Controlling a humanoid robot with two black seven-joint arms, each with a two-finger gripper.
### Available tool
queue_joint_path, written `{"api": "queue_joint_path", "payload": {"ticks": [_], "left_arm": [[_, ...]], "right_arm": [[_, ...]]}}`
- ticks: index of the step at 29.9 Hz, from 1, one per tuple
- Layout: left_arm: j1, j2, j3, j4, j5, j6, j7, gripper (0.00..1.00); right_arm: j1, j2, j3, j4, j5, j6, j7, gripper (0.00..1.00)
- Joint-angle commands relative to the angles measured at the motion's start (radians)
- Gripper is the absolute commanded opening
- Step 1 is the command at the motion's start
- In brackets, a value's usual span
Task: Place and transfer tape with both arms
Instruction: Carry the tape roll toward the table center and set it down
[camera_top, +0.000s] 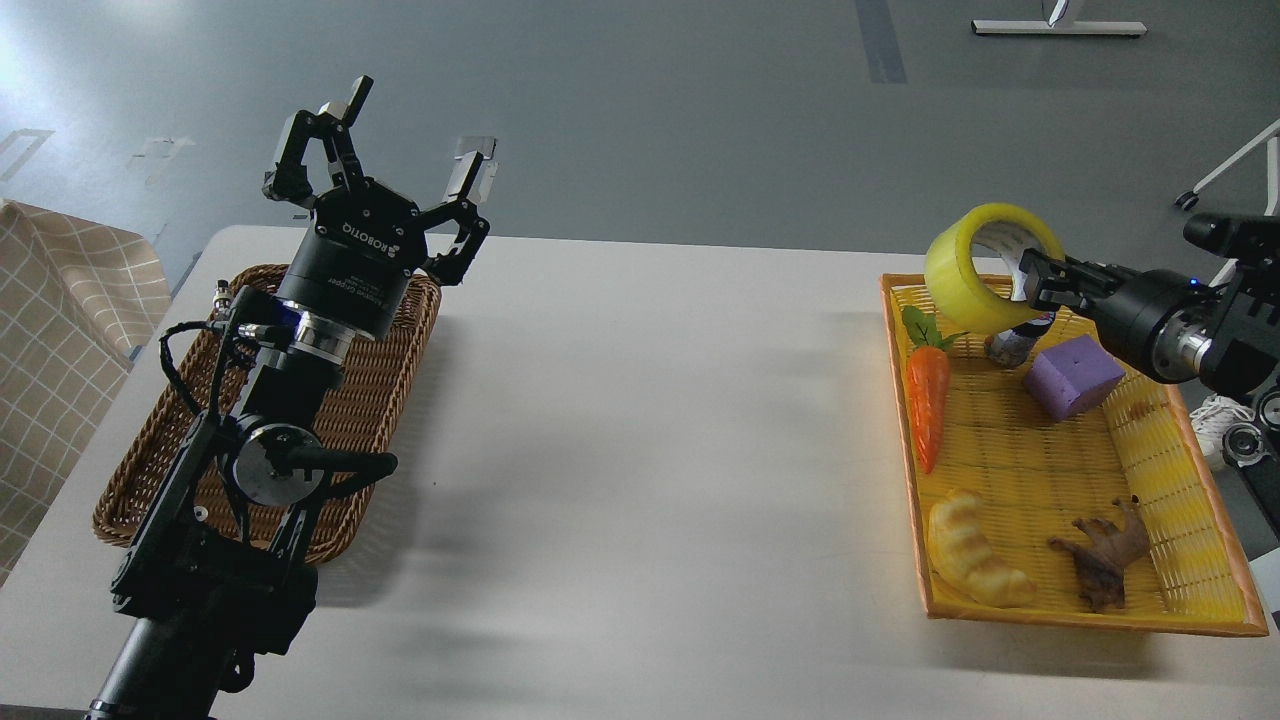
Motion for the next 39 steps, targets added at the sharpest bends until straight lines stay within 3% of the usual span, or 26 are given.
{"api": "queue_joint_path", "payload": {"ticks": [1,17,27,39], "left_arm": [[0.001,0.0,0.0,0.0,0.0,0.005,0.0,0.99],[0.005,0.002,0.0,0.0,0.0,0.007,0.0,0.99],[0.011,0.003,-0.011,0.0,0.0,0.007,0.002,0.99],[0.011,0.011,-0.015,0.0,-0.002,0.007,0.0,0.99]], "right_arm": [[0.077,0.057,-0.049,-0.001,0.0,0.0,-0.004,0.13],[0.198,0.33,-0.402,-0.023,-0.019,0.0,-0.047,0.13],[0.198,0.477,-0.466,-0.147,-0.058,0.0,-0.06,0.14],[0.191,0.477,-0.477,-0.257,-0.068,0.0,-0.058,0.17]]}}
